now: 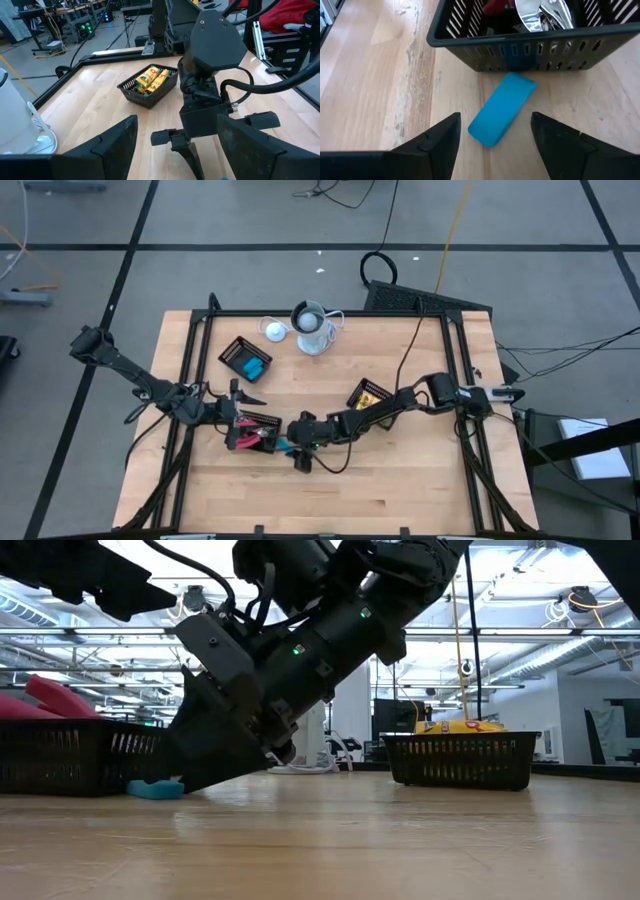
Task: Pick & Place School Supplies
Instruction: Put the blue eraser into the top black bin
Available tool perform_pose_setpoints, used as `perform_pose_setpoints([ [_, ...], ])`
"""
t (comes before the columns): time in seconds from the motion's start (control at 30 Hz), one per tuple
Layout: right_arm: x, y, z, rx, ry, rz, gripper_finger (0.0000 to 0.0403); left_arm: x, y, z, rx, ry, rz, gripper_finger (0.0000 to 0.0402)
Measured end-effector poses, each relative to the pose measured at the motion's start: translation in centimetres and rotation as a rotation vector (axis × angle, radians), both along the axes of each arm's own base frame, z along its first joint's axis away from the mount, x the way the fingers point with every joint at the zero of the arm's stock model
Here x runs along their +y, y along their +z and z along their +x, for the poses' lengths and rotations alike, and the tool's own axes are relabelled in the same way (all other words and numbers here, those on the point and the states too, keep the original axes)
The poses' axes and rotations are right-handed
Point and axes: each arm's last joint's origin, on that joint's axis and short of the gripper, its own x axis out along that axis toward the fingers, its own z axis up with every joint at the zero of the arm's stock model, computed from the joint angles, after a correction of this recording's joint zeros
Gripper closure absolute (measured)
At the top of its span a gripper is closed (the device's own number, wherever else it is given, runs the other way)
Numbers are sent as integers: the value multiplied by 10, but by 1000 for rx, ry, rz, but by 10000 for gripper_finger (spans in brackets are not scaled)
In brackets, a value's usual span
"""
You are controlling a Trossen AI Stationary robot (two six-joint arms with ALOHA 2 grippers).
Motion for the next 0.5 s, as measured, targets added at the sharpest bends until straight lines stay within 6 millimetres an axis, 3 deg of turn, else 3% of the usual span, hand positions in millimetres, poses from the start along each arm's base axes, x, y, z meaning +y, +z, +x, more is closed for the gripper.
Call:
perform_pose_setpoints([
  [0.33, 8, -2, -2, -6, -15, -58, 169, 0, 1, 0, -6, 1, -3, 131],
  [0.5, 10, -3, -3, -3, -1, -91, 210, 0, 0, 0, -5, 0, -3, 131],
])
